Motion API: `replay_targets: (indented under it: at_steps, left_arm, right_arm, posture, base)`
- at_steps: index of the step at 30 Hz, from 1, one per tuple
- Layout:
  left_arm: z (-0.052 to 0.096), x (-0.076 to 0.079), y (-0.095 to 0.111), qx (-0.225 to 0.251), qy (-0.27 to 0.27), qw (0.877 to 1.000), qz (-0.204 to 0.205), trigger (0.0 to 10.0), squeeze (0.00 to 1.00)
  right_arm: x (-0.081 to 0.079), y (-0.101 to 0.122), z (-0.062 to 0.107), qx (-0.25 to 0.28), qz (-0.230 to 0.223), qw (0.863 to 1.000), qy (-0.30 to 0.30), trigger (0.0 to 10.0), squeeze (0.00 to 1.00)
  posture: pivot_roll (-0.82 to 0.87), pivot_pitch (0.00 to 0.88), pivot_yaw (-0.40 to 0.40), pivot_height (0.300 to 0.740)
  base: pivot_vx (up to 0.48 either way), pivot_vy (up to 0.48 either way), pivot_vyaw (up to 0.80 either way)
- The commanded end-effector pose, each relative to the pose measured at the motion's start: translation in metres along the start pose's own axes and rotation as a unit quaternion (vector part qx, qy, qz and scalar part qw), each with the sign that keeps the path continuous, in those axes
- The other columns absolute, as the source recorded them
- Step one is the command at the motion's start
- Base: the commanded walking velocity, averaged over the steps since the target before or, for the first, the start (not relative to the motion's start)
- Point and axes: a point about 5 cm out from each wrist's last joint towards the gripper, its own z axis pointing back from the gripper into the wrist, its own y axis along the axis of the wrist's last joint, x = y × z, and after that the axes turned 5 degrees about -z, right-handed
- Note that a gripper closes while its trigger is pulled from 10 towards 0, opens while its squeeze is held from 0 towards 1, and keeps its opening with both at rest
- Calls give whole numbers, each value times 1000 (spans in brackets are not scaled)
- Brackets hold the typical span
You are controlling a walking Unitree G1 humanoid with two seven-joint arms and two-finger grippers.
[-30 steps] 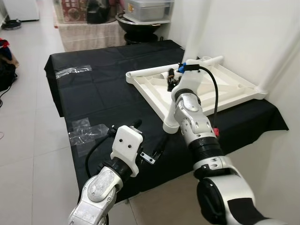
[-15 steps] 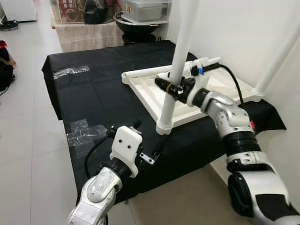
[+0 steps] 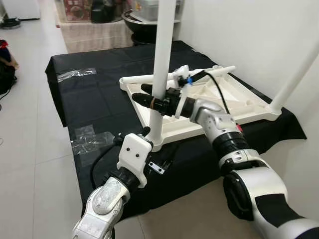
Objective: Building children table
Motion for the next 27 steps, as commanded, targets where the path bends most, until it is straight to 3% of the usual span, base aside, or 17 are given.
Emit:
replay_targets:
  at_steps: [1,6,8,9,10,11,12,15,16,18,19,20,21,23,25,26,27]
  left_arm:
    - [1,0,1,1,0,1000,-7,10000,0]
    - [1,-1,0,0,2,1000,-7,10000,0]
    - [1,-1,0,0,2,1000,-6,10000,0]
    - [1,0,0,0,1,1000,-6,10000,0]
    - [1,0,0,0,1,1000,-6,10000,0]
    - [-1,1,0,1,-1,1000,-5,10000,0]
    - [-1,1,0,1,-1,1000,-5,10000,0]
    - [-3,2,0,3,-4,1000,-2,10000,0]
    - [-3,2,0,3,-4,1000,-2,10000,0]
    - [-4,3,0,4,-5,1000,-2,10000,0]
    - [-4,3,0,4,-5,1000,-2,10000,0]
    - [-4,2,0,5,-4,1000,-2,10000,0]
    - [-4,2,0,5,-4,1000,-2,10000,0]
    - [-4,1,0,4,-3,1000,-3,10000,0]
    - [-4,1,0,4,-3,1000,-3,10000,0]
    - [-4,1,-1,3,-3,1000,-3,10000,0]
    - [-3,1,-1,3,-3,1000,-3,10000,0]
  right_arm:
    - [0,-5,-7,-15,20,999,-32,0,0]
    - [16,2,-1,8,43,986,-161,0,0]
    - [17,3,0,11,47,984,-173,0,0]
    - [27,8,7,18,51,967,-249,0,0]
    - [27,8,7,18,51,967,-249,0,0]
    - [37,13,18,33,51,939,-339,0,0]
    - [37,13,18,33,51,939,-339,0,0]
    - [53,17,46,59,40,849,-523,0,0]
    - [53,17,46,59,40,849,-523,0,0]
    - [50,16,56,71,49,803,-589,0,0]
    - [50,16,56,71,49,803,-589,0,0]
    - [46,16,58,81,48,784,-614,0,0]
    - [46,16,58,81,48,784,-614,0,0]
    - [39,12,60,91,41,761,-641,0,0]
    - [39,12,60,91,41,761,-641,0,0]
    - [35,9,60,92,36,754,-649,0,0]
    - [32,5,59,92,28,751,-653,627,0]
  posture:
    - [69,10,-122,740]
    - [57,16,-118,740]
    - [57,16,-118,740]
    - [48,19,-112,740]
    - [48,19,-112,740]
    - [40,21,-109,740]
    - [40,21,-109,740]
    - [35,20,-106,740]
    - [35,20,-106,740]
    - [31,21,-104,740]
    - [31,21,-104,740]
    - [32,22,-103,740]
    - [32,22,-103,740]
    - [30,22,-104,740]
    - [30,22,-104,740]
    - [29,21,-102,740]
    - [30,21,-102,740]
  base:
    - [0,0,0]
    - [0,0,0]
    - [0,0,0]
    - [0,0,0]
    - [0,0,0]
    - [0,0,0]
    - [0,0,0]
    - [0,0,0]
    - [0,0,0]
    - [0,0,0]
    - [0,0,0]
    - [0,0,0]
    - [0,0,0]
    - [0,0,0]
    - [0,0,0]
    - [0,0,0]
    - [0,0,0]
